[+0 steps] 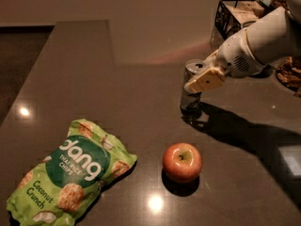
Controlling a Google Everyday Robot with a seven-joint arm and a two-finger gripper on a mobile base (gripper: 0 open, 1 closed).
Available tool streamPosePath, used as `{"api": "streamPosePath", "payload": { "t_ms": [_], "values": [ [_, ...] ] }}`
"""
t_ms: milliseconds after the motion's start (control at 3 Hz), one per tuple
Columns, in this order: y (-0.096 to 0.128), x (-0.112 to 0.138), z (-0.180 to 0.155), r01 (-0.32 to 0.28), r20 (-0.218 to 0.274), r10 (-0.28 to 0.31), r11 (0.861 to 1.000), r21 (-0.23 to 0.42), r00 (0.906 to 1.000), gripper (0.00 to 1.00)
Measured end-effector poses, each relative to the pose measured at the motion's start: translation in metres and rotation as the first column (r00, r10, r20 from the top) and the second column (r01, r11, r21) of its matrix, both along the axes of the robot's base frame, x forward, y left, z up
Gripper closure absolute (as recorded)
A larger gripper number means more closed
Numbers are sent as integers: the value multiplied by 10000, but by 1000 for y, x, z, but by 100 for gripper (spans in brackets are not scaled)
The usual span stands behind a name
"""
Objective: Knock redbull can over
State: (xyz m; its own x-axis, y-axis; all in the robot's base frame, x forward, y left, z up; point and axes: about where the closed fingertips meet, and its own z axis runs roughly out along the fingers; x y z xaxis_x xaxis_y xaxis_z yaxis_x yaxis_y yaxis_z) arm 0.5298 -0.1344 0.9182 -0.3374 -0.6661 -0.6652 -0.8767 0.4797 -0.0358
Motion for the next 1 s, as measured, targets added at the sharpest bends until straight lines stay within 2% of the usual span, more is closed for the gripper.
{"api": "streamPosePath", "payload": {
  "t_ms": [333, 667, 1000],
  "values": [
    [15, 2, 12, -405, 39, 405, 9991, 107, 9992, 85],
    [34, 9, 25, -888, -347, 867, 9939, -657, 9956, 100],
    [56, 20, 17, -1632, -1293, 1361, 9594, -2301, 9822, 100]
  ]
}}
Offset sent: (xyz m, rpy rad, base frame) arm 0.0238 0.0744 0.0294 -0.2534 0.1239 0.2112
